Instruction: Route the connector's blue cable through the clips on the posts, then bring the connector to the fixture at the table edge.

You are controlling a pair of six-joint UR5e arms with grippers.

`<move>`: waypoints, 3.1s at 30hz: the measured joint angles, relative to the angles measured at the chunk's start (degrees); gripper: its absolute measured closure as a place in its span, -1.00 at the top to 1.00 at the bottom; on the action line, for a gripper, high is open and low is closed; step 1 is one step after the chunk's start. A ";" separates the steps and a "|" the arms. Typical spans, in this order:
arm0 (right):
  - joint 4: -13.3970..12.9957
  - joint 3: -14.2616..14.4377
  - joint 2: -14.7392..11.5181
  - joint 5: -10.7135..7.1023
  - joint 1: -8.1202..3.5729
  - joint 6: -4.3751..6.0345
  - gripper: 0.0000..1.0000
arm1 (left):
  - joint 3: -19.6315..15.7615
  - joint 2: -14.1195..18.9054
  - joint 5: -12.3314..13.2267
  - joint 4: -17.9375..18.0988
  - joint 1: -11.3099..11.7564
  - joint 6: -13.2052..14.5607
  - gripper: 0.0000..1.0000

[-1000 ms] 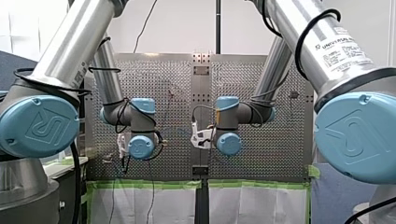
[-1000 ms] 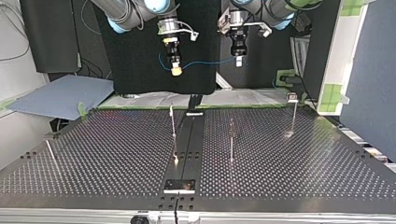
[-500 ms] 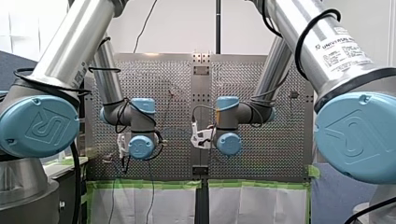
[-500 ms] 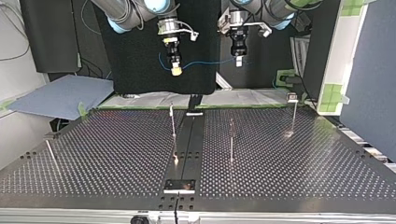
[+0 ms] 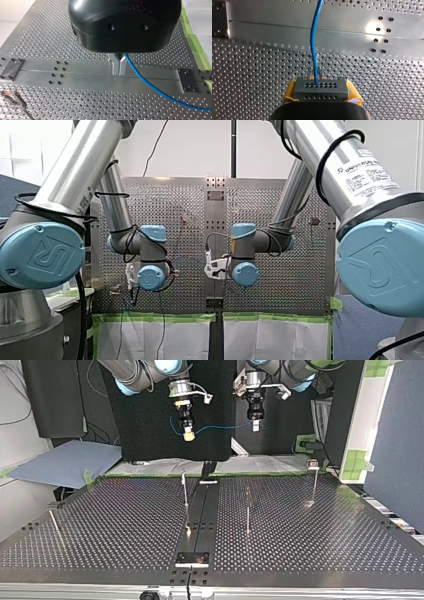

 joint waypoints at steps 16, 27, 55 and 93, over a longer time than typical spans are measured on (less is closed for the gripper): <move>0.00 -0.01 0.00 0.00 0.00 0.00 -0.99 | 0.00 0.00 0.00 0.00 0.00 0.00 -0.97; 0.00 -0.01 0.00 0.00 0.00 0.00 -0.99 | 0.00 0.02 0.00 0.00 0.01 0.00 -0.97; 2.64 -0.62 3.95 0.44 2.63 0.18 -0.99 | -0.41 0.51 -0.41 -0.30 0.17 0.41 -0.97; 8.34 -2.58 -1.74 -0.68 0.46 5.87 -0.99 | -4.35 10.56 -0.20 -4.06 0.77 7.71 -0.97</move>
